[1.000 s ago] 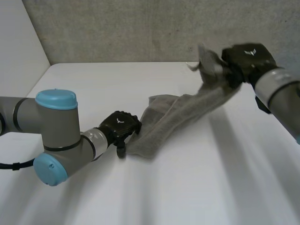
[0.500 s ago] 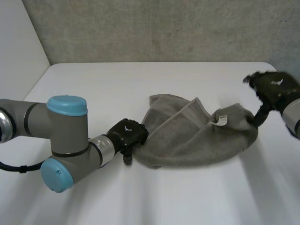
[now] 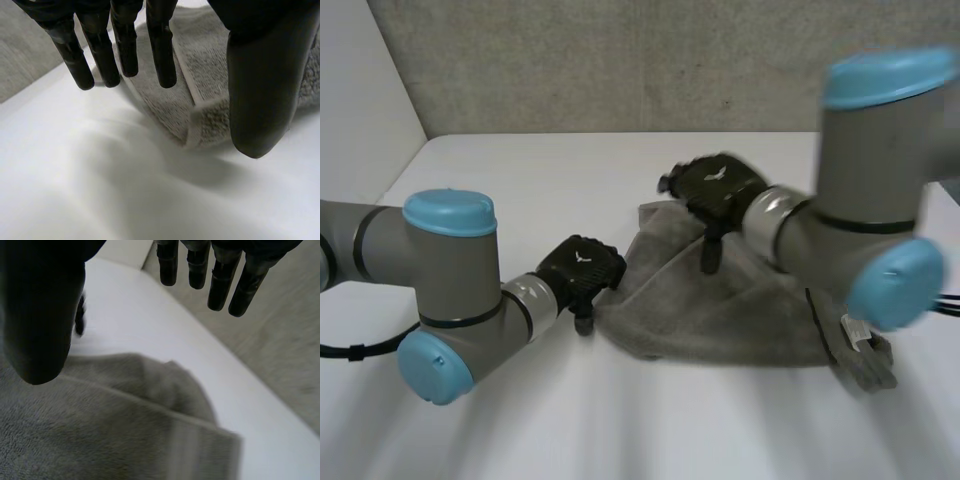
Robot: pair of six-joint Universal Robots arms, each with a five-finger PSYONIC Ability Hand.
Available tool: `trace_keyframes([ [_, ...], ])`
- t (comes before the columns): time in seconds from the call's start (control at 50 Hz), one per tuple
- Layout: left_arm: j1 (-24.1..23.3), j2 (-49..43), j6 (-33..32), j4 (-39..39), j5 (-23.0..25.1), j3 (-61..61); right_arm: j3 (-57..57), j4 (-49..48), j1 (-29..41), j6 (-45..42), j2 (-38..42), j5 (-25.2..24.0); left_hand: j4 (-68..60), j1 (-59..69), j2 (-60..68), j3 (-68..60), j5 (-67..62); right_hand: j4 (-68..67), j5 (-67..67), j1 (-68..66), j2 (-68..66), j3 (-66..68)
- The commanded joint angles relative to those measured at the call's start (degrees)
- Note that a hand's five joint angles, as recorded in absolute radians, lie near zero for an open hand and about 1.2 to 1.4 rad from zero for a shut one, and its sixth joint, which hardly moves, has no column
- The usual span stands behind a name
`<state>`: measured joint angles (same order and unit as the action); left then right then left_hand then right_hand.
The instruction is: Fold the towel.
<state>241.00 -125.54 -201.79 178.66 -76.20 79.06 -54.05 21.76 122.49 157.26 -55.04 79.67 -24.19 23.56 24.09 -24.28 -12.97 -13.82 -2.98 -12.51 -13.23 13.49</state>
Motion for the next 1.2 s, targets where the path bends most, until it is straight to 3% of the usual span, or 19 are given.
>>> trace_keyframes([
  [0.02,0.26,1.97,0.08,0.19,0.09,0.13,11.68,0.65,0.2,0.06,14.69,0.31,6.91,-6.28,-6.81,7.0,5.69,3.82,2.98,2.51,3.23,-3.49],
  [0.16,0.61,2.14,0.08,0.19,0.09,0.04,18.01,2.93,0.11,0.06,22.33,0.48,7.25,-6.62,-7.15,7.33,6.03,-4.15,-4.99,-5.46,-4.74,4.48],
  [0.4,1.14,2.23,0.08,0.19,0.09,-0.66,16.87,3.2,0.11,-0.03,23.31,0.48,8.42,-7.8,-8.32,8.51,7.21,-11.74,-12.58,-13.05,-12.33,12.07],
  [0.72,2.37,1.27,0.08,0.9,0.53,-3.13,12.56,3.2,-0.59,-0.64,19.35,-0.4,10.95,-10.32,-10.85,11.03,9.73,-55.47,-56.31,-56.79,-56.06,55.81],
  [0.76,2.37,0.83,0.08,0.9,0.7,-3.13,10.2,3.37,-1.73,-0.82,17.08,-0.57,11.11,-10.49,-11.01,11.2,9.9,-66.13,-66.97,-67.45,-66.72,66.47],
  [0.9,2.28,0.04,0.0,2.03,0.88,-3.04,0.73,2.59,-4.62,-0.99,7.52,-1.71,12.12,-11.5,-12.02,12.21,10.91,-66.18,-67.02,-67.49,-66.77,66.51],
  [1.02,2.11,-1.72,-0.27,2.74,1.31,-3.3,-12.01,-0.57,-9.8,-0.56,-5.05,-7.76,12.96,-12.34,-12.86,13.05,11.75,-66.18,-67.02,-67.49,-66.77,66.51],
  [1.2,1.67,-3.83,0.96,2.65,7.72,-4.0,-26.18,-5.06,-15.44,-0.2,-15.97,-11.38,12.97,-12.34,-12.86,13.05,11.75,-66.18,-67.02,-67.49,-66.77,66.51],
])
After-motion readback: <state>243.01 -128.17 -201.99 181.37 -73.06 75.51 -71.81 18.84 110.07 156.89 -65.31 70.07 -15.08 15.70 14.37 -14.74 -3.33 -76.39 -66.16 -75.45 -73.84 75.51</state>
